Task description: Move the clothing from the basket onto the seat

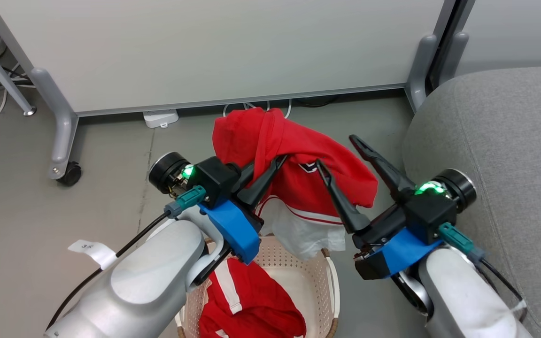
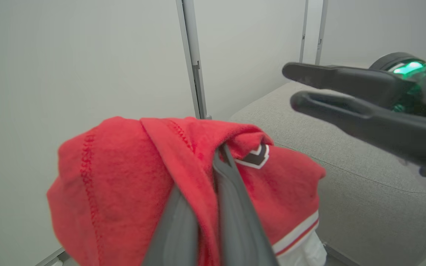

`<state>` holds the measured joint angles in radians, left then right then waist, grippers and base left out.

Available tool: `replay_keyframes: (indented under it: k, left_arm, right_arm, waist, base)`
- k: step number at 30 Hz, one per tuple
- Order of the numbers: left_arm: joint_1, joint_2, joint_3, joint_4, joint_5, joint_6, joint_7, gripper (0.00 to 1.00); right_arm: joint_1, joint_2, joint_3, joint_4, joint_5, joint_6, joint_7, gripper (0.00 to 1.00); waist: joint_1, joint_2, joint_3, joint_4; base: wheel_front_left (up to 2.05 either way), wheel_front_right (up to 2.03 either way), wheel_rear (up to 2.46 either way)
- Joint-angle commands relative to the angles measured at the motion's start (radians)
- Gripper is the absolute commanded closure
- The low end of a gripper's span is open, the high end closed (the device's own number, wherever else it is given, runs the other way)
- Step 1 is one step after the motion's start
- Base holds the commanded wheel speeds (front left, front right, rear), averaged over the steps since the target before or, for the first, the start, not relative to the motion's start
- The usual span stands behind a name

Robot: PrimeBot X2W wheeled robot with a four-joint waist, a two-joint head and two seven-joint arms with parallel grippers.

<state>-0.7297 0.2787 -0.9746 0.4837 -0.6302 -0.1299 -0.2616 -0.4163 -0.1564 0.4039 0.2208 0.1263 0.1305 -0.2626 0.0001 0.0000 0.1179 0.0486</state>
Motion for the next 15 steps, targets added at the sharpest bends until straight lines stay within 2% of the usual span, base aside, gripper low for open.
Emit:
replay_keyframes:
  k: [1,7,14,15]
  left_arm:
    - [-0.019,-0.003,0.002,-0.002,0.007,-0.001,-0.005,1.0]
    - [-0.035,-0.012,0.003,-0.007,0.008,-0.001,-0.005,1.0]
    - [-0.031,-0.021,-0.001,-0.011,0.014,-0.001,-0.005,1.0]
    - [-0.031,-0.021,-0.001,-0.012,0.014,-0.001,-0.005,1.0]
  right_arm:
    - [-0.021,-0.009,0.013,0.017,0.005,0.001,-0.003,0.0]
    - [-0.087,-0.027,0.078,0.136,-0.012,0.001,-0.003,0.0]
    - [-0.148,-0.019,0.159,0.317,0.002,0.001,-0.003,0.0]
    - [-0.154,-0.015,0.17,0.339,0.008,0.001,-0.003,0.78]
  waist:
    - [-0.0001,0.0,0.005,0.005]
    - [-0.0001,0.0,0.022,0.021]
    - [-0.0001,0.0,0.025,0.036]
    - [-0.0001,0.0,0.024,0.037]
  base:
    - [0.0,0.0,0.0]
    - [0.0,0.0,0.0]
    - [0.0,0.0,0.0]
    - [0.0,0.0,0.0]
